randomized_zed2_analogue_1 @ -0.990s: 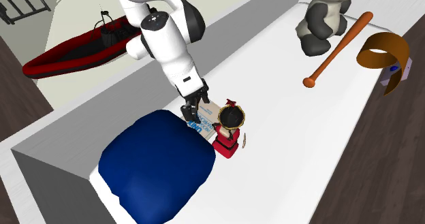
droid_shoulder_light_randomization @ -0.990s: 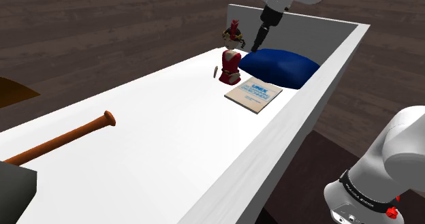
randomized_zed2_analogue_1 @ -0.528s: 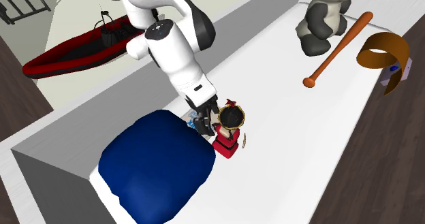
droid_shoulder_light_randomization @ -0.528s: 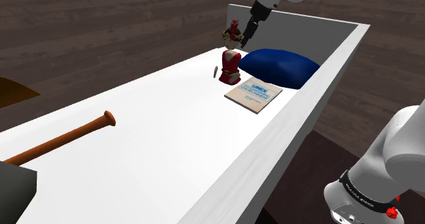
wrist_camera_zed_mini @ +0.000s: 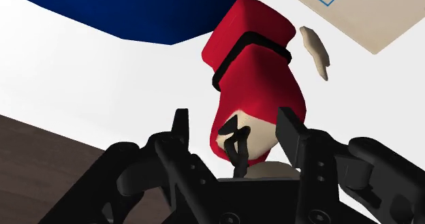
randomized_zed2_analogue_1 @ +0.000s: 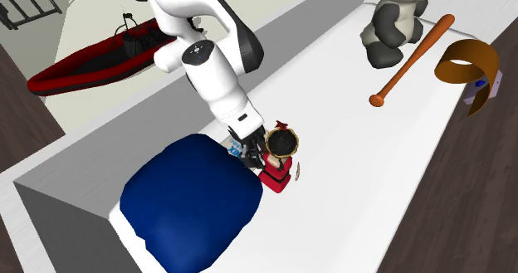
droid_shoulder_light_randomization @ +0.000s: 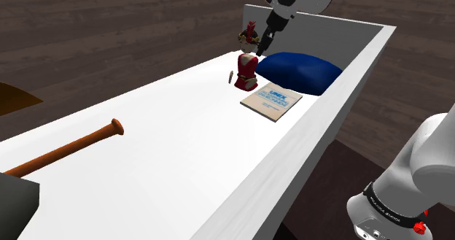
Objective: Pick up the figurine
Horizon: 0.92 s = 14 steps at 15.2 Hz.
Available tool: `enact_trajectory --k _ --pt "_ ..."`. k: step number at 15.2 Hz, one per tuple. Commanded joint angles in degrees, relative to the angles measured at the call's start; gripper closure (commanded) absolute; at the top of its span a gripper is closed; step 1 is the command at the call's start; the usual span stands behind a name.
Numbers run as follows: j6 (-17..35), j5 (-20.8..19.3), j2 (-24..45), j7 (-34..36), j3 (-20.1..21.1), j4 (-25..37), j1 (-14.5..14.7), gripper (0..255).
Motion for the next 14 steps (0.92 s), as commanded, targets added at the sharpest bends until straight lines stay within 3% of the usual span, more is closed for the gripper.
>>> enact_trajectory --k 1,9,14 --pt "0.14 0.03 0.01 -0.04 0.01 -0.11 0.01 255" --pt "0.08 0.06 0.11 -0.03 0.0 0.05 0.01 255" --pt "-3.43 -1.05 -0.64 1.34 -0.04 3.0 -0.06 255"
